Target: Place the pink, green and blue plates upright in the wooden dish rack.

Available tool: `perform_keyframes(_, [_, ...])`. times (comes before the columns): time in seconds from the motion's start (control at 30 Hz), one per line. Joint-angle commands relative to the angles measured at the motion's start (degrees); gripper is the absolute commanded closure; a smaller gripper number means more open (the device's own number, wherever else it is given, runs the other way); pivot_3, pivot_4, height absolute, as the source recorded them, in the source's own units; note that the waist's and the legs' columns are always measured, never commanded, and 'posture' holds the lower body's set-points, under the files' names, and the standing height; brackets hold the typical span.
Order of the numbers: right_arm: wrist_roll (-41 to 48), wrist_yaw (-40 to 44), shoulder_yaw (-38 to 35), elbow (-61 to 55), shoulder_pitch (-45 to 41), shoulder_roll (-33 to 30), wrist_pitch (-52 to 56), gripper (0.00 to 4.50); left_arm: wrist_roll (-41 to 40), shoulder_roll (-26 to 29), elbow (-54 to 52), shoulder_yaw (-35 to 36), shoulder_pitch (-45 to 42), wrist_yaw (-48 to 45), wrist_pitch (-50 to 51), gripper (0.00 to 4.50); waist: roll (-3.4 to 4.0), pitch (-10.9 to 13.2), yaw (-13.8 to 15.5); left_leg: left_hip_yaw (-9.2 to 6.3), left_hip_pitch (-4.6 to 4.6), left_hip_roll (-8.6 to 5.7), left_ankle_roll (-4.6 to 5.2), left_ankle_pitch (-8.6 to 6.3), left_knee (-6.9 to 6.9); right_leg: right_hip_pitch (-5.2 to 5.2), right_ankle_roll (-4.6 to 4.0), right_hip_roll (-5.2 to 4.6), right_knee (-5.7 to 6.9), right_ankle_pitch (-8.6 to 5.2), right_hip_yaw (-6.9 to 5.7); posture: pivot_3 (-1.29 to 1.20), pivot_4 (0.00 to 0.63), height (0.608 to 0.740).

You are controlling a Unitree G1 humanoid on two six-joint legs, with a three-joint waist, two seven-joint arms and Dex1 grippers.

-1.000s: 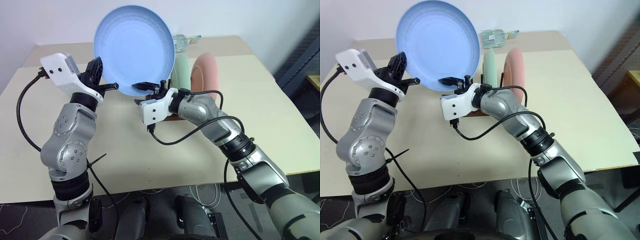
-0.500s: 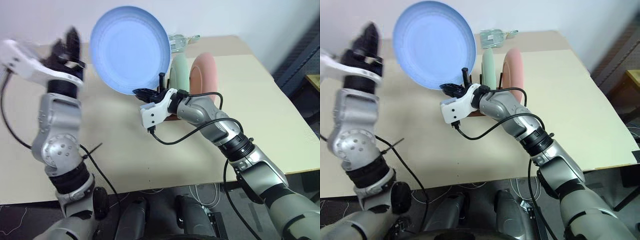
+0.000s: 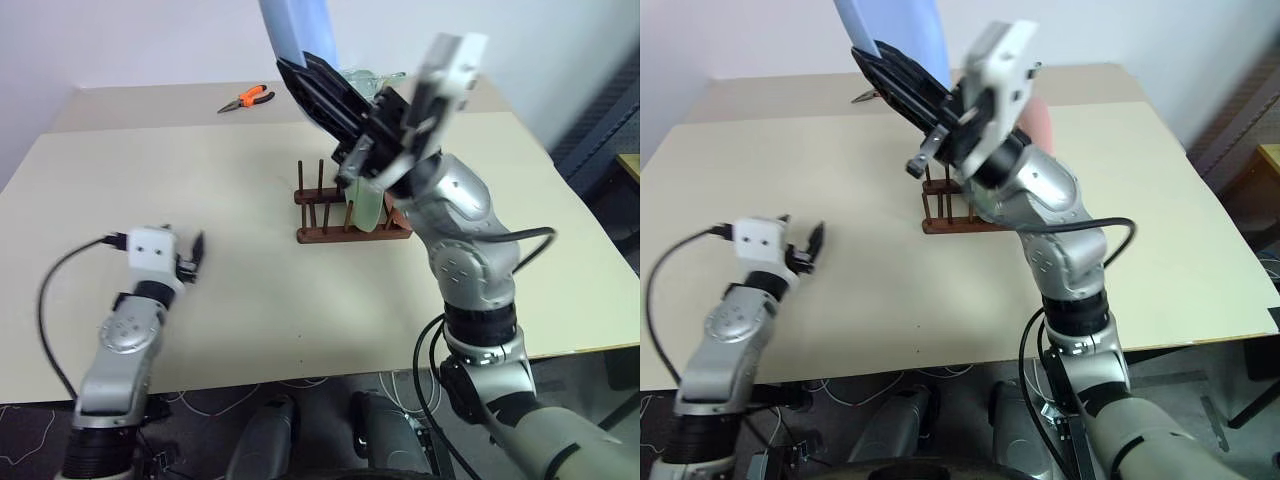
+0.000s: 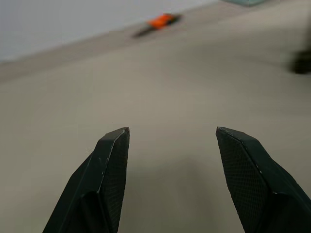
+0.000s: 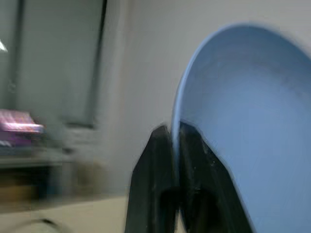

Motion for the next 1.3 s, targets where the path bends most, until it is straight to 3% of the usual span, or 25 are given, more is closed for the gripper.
perform_keyframes(0.03, [11.5,-7.8,-3.0,-2.0,1.4,2.4,7.0,4.50,1.2,-0.3,-2.4,-2.0,0.9,-3.6,-4.3,1.61,0.13,0.0,-0.3,0.04,0.00,0.02,0.00,0.00,-0.02,-0.06,-0.03,0.01,0.03,0.01,0.02,0.00,0.150,0.738])
perform_keyframes(0.27, [18.9,-17.1,-4.3,1.0,3.5,6.2,11.6,4.50,1.0,-0.7,-2.8,-3.8,2.8,-8.5,-5.6,1.61,0.32,0.0,-0.1,0.12,-0.02,0.04,-0.01,0.04,-0.14,-0.17,0.07,0.04,0.05,0.09,0.06,0.00,0.150,0.738])
perform_keyframes(0.9, [15.8,-25.5,-7.2,11.7,0.1,8.8,10.9,4.50,-0.2,-2.6,-5.9,-4.7,4.1,-13.4,-4.6,1.61,0.35,0.0,-0.1,0.15,-0.02,0.03,0.00,0.04,-0.11,-0.14,0.08,0.13,0.04,0.09,0.03,0.00,0.150,0.738])
perform_keyframes(1.03, [14.2,-25.3,-7.6,13.6,-2.4,8.6,10.4,3.10,0.2,-3.1,-6.2,-5.0,4.1,-13.7,-4.3,1.57,0.35,0.0,-0.2,0.15,-0.02,0.03,0.00,0.04,-0.11,-0.14,0.08,0.15,0.04,0.09,0.03,0.00,0.150,0.738])
perform_keyframes(1.13, [10.9,-24.1,-6.4,13.2,-3.7,7.4,9.6,1.57,0.4,-3.2,-6.2,-5.0,4.1,-13.8,-4.1,1.57,0.35,0.0,-0.1,0.15,-0.02,0.03,0.00,0.04,-0.11,-0.14,0.08,0.15,0.04,0.09,0.03,0.00,0.150,0.738])
perform_keyframes(1.3, [4.3,-19.8,-4.1,11.2,-6.5,4.7,7.1,1.57,0.8,-3.2,-6.1,-5.2,4.2,-13.8,-4.1,1.57,0.36,0.0,-0.1,0.15,-0.02,0.02,0.00,0.04,-0.10,-0.14,0.08,0.15,0.04,0.09,0.02,0.00,0.150,0.738])
